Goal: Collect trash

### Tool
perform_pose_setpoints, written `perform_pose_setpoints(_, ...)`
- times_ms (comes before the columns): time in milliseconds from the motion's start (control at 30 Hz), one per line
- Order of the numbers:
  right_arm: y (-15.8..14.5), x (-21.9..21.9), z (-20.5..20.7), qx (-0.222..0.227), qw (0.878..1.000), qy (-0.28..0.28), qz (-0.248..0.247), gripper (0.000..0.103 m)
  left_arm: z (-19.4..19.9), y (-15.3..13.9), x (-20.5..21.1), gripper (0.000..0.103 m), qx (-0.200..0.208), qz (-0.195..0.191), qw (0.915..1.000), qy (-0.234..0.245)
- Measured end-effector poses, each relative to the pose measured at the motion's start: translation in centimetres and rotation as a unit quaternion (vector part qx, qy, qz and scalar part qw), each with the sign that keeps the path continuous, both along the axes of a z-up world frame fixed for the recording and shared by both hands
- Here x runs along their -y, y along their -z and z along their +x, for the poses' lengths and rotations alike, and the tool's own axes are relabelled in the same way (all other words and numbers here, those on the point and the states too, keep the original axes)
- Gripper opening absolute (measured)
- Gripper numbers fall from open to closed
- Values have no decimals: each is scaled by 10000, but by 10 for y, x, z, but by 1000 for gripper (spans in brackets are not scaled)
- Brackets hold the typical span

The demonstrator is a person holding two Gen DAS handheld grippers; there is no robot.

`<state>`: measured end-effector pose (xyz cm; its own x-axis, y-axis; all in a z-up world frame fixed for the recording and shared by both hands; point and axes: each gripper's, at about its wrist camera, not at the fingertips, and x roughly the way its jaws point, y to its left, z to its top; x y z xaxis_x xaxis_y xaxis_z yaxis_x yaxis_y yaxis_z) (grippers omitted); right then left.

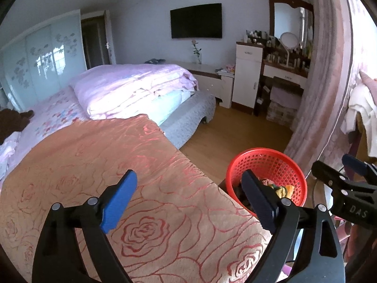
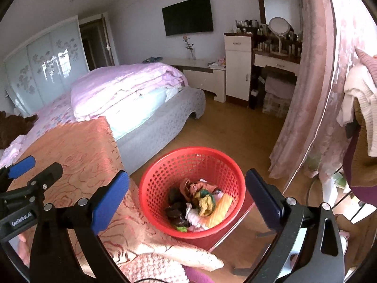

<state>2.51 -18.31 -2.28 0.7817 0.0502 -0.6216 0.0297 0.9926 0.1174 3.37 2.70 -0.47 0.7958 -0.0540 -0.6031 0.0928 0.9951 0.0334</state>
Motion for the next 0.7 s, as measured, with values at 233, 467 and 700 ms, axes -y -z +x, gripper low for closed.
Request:
perform_pose_setpoints(233, -6, 1, -16, 69, 10000, 61, -37, 96, -7, -1, -3, 87, -2, -5, 10000, -21)
perform_pose_setpoints(467, -6, 6, -21, 79, 9998, 160, -2, 96, -15, 1, 3, 87, -23, 77, 10000, 51)
perform_pose_setpoints(700, -6, 7, -20, 71, 9998, 167, 8, 96, -14, 2, 7, 87, -60, 108, 9999, 24)
